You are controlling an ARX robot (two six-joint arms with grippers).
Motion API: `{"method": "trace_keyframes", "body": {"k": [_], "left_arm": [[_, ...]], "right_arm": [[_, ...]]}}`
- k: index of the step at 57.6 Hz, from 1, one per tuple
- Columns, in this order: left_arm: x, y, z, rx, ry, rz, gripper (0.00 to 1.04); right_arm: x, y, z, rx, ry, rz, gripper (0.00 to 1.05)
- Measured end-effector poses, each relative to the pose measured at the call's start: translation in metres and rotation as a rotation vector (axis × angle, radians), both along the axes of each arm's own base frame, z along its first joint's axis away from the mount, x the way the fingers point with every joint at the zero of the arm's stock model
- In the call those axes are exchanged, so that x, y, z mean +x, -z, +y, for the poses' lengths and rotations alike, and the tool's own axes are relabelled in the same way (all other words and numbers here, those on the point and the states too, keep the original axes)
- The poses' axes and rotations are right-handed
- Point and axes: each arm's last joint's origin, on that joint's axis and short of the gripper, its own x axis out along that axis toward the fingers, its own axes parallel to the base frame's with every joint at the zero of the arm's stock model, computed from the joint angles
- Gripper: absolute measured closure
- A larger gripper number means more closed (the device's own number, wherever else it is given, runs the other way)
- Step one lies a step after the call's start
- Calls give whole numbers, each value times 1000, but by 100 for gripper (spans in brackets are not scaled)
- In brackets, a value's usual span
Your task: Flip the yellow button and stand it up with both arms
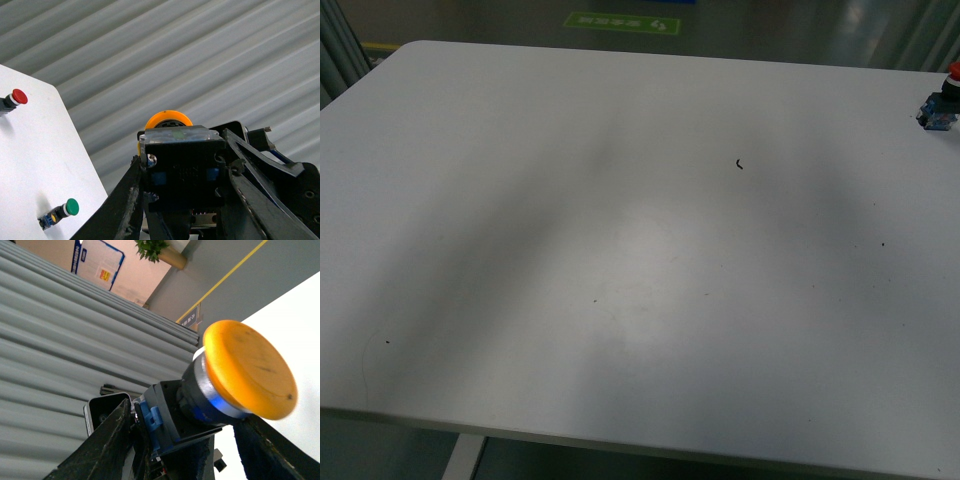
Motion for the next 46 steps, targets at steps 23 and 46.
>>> {"method": "trace_keyframes", "body": {"k": [23,46], "left_arm": [[0,0,0,-11,-2,19,56],[1,0,1,-7,-2,14,8]], "right_arm": [[1,-2,-2,39,20,3,62],[-1,-8,-8,4,21,-59,66]]}}
